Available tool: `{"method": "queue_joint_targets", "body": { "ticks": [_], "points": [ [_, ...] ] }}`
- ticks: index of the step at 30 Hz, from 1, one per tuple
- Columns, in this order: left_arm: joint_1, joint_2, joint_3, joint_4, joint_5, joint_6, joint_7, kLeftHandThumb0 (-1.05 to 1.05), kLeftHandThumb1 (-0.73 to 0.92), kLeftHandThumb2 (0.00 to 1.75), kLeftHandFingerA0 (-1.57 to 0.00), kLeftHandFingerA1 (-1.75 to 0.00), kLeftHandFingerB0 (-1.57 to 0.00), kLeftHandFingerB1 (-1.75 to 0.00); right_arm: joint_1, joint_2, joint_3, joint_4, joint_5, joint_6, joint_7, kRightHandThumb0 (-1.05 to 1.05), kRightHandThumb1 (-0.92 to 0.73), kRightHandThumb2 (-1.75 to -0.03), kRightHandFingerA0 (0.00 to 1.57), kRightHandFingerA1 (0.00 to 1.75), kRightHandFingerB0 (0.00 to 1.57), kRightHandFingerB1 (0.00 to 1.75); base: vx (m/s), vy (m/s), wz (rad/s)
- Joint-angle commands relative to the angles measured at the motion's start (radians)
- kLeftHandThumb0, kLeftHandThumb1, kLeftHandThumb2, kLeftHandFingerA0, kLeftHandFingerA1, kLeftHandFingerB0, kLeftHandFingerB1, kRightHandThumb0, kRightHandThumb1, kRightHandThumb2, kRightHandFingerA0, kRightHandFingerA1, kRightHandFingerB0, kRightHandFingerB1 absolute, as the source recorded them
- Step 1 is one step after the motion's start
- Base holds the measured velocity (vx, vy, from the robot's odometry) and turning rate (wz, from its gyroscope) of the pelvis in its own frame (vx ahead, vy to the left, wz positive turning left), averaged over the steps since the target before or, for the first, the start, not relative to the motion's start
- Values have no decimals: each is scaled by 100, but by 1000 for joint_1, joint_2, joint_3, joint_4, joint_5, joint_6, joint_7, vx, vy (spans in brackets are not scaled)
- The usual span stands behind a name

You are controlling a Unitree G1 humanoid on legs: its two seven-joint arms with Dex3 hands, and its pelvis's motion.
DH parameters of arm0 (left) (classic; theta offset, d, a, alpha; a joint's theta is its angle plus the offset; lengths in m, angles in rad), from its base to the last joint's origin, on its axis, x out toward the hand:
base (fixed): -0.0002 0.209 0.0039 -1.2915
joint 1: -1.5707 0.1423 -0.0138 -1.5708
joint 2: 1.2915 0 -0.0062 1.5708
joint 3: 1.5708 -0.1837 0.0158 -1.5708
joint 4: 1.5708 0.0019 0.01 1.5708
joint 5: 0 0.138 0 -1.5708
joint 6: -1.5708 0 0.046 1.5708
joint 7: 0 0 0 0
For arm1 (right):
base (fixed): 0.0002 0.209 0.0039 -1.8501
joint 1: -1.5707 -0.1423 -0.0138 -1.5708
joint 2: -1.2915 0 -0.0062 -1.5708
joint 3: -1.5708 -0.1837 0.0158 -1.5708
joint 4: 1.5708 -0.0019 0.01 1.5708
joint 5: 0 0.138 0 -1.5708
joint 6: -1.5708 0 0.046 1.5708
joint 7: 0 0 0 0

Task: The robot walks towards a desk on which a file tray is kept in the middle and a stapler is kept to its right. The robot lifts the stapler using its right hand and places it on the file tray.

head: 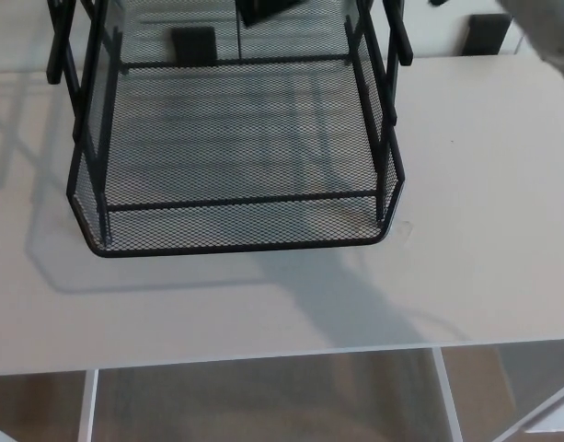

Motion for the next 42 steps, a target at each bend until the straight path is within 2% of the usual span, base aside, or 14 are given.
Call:
{"method": "queue_joint_targets", "body": {
  "ticks": [1,7,8,10,15,16,18,22,28,30,31,36,38,42],
  "points": [
    [-16,-1,-5,7,15,-52,12,-55,61,103,-57,-69,-34,-57,-56,81,80,38,-59,150,254,-36,-79,-63,76,174,58,150,0,0,0],
    [8,4,-10,-34,20,-40,5,-55,61,103,-60,-70,-33,-56,4,152,138,33,-38,171,325,-30,-72,-69,83,170,69,129,0,0,0],
    [-12,5,-8,-2,20,-37,14,-53,60,103,-59,-69,-33,-57,12,166,159,35,-67,172,303,-38,-53,-96,110,131,78,108,0,0,0],
    [-13,5,-11,2,24,-42,12,-54,60,103,-60,-70,-33,-56,7,184,163,30,-61,192,335,-32,-73,-66,79,165,71,115,0,0,0],
    [-10,-1,-21,-25,29,-28,10,-57,60,103,-60,-69,-33,-56,-23,275,147,52,-35,249,355,-25,-74,-75,82,165,70,109,0,0,0],
    [-10,2,-31,-23,40,-32,16,-57,61,103,-62,-70,-35,-57,-31,290,139,61,-31,268,370,-26,-72,-74,78,153,68,66,0,0,0],
    [-11,4,-34,-15,41,-37,13,-57,61,103,-62,-70,-35,-57,-21,297,132,56,-39,276,365,-26,-72,-74,78,153,68,66,0,0,0],
    [0,11,-50,-19,48,-39,4,-55,62,104,-59,-69,-33,-56,36,351,68,74,-1,334,301,-20,-62,-94,80,175,63,157,0,0,0],
    [-1,9,-49,-16,48,-43,6,-56,61,103,-65,-72,-36,-57,47,344,64,73,-24,429,392,-17,-71,-76,76,168,64,132,0,0,0],
    [-6,9,-43,-15,44,-47,2,-57,61,103,-63,-71,-36,-57,58,326,66,67,-29,410,379,-24,-68,-62,75,144,71,75,0,0,0],
    [1,12,-49,-28,50,-39,-5,-59,79,63,-62,-56,-45,-48,56,303,83,92,-38,375,378,-31,-73,-62,58,72,59,41,0,0,0],
    [-5,12,-47,-19,55,-43,-4,-57,60,103,-61,-69,-32,-56,47,247,126,104,-59,296,364,-55,-57,-80,10,50,13,42,0,0,0],
    [-5,11,-46,-21,55,-43,-7,-58,61,103,-62,-70,-34,-57,22,242,134,110,-48,307,417,-82,-42,-79,0,11,6,31,0,0,0],
    [-7,15,-52,-17,66,-43,2,-60,78,63,-64,-56,-47,-48,-6,209,204,95,-112,281,429,-86,-48,-90,0,20,5,28,0,0,0]
  ]
}}
